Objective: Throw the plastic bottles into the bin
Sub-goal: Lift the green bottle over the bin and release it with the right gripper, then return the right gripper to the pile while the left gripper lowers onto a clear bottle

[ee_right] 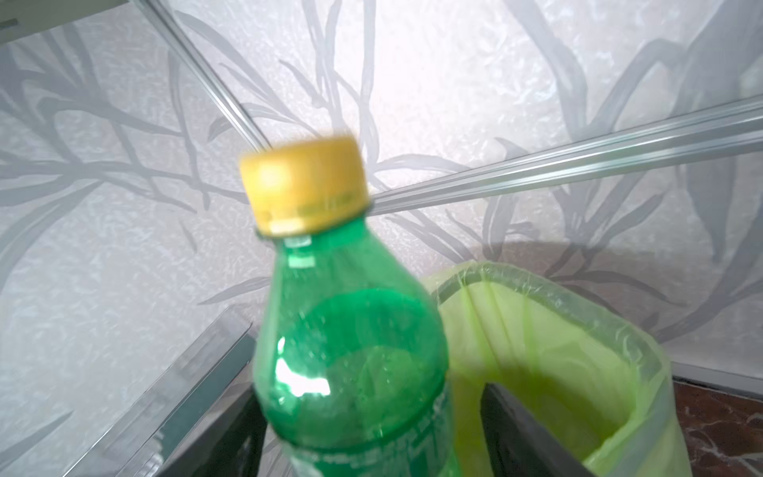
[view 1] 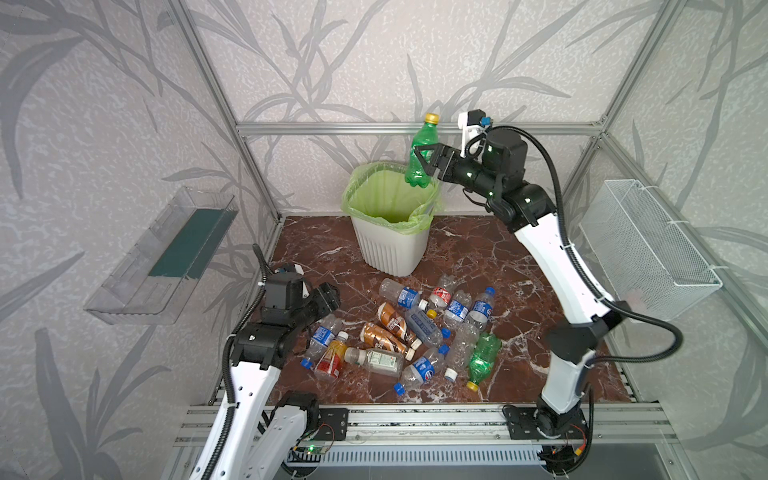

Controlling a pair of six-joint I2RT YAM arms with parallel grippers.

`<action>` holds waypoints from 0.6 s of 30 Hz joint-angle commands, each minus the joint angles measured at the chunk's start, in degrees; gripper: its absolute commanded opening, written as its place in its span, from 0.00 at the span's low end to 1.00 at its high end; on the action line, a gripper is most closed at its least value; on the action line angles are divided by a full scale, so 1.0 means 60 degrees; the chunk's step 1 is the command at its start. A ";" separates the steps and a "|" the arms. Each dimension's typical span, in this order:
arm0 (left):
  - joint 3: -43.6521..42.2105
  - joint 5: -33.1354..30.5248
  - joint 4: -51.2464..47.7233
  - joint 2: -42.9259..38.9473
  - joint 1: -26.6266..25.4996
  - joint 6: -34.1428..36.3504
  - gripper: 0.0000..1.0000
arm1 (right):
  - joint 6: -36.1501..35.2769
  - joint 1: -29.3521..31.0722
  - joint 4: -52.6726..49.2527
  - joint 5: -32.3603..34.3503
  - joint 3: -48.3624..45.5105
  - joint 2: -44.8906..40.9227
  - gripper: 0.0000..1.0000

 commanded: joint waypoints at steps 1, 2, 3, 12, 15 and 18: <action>0.0191 -0.0398 -0.0199 -0.0072 -0.0031 0.0061 0.81 | -0.0554 0.0031 -0.3347 0.0919 0.1993 -0.0228 0.90; 0.0039 -0.0493 -0.0009 -0.0145 -0.0027 0.0039 0.81 | -0.0733 0.0029 -0.3181 0.1006 0.1509 -0.0673 0.92; -0.0058 -0.0563 0.0097 -0.0206 -0.0025 0.0034 0.81 | -0.0862 0.0043 -0.2847 0.1100 0.0756 -0.1238 0.94; -0.0910 -0.0760 0.0094 -0.0351 -0.0030 -0.0063 0.82 | -0.0723 -0.0496 0.1275 0.1913 -1.1348 -0.7877 0.90; -0.1257 -0.0807 0.0166 -0.0399 -0.0038 -0.0198 0.82 | -0.0130 -0.0629 0.1328 0.1545 -1.3576 -0.8643 0.88; -0.1485 -0.0862 0.0138 -0.0384 -0.0030 -0.0340 0.82 | 0.0517 -0.0627 0.1667 0.1054 -1.5377 -0.9093 0.87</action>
